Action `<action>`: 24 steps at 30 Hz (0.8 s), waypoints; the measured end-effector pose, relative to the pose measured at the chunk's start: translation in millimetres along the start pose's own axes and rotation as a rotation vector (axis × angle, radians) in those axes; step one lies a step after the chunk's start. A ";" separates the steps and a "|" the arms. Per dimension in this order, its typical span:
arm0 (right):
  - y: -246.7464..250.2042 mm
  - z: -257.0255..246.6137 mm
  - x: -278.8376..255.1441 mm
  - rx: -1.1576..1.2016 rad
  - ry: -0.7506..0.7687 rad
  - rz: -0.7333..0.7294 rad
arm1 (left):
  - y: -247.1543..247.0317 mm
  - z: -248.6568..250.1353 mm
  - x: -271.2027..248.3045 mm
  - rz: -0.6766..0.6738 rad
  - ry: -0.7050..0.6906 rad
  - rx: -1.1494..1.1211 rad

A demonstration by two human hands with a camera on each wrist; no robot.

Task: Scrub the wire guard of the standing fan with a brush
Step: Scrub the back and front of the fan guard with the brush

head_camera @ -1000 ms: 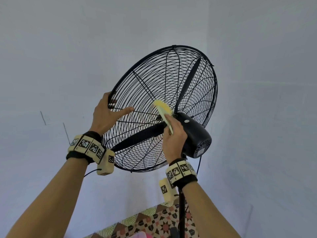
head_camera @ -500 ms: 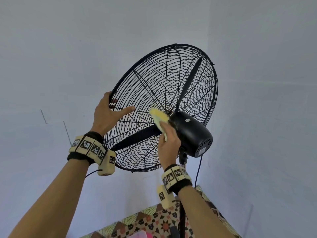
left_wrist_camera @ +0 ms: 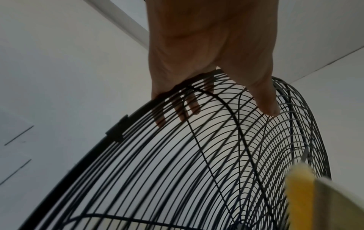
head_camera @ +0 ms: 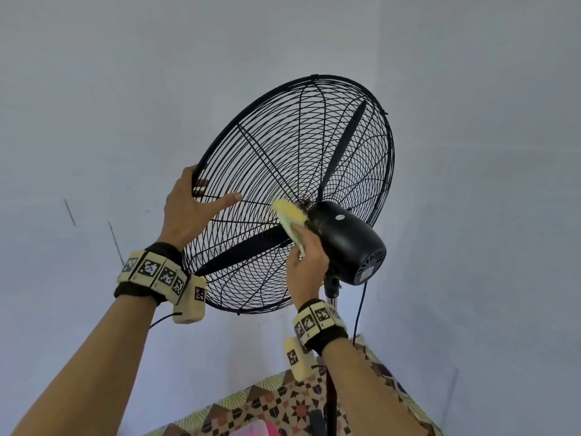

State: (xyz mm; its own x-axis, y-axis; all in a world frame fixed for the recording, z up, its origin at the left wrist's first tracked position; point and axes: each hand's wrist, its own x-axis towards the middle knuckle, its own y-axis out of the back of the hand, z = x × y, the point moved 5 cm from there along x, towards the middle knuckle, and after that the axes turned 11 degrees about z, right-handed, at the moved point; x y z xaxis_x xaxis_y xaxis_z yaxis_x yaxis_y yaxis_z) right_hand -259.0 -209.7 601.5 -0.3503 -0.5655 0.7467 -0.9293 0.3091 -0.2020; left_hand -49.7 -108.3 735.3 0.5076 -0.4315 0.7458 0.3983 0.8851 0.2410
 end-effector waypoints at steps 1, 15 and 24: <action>1.3 2.8 -8.3 -0.006 0.012 -0.046 | -0.3 0.0 0.3 0.000 0.000 0.001; 6.4 -2.8 -10.9 -0.065 -0.013 -0.039 | -0.2 -0.2 -1.0 0.005 0.021 -0.003; 11.4 -2.3 18.8 0.041 -0.183 0.053 | -3.5 6.0 -3.3 0.013 -0.013 0.007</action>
State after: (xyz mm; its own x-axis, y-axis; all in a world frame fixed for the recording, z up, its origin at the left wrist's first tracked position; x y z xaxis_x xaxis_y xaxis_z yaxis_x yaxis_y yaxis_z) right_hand -275.9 -215.0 614.7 -0.4108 -0.6797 0.6076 -0.9117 0.3130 -0.2662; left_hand -57.4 -108.9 735.7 0.5030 -0.4173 0.7569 0.3860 0.8920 0.2353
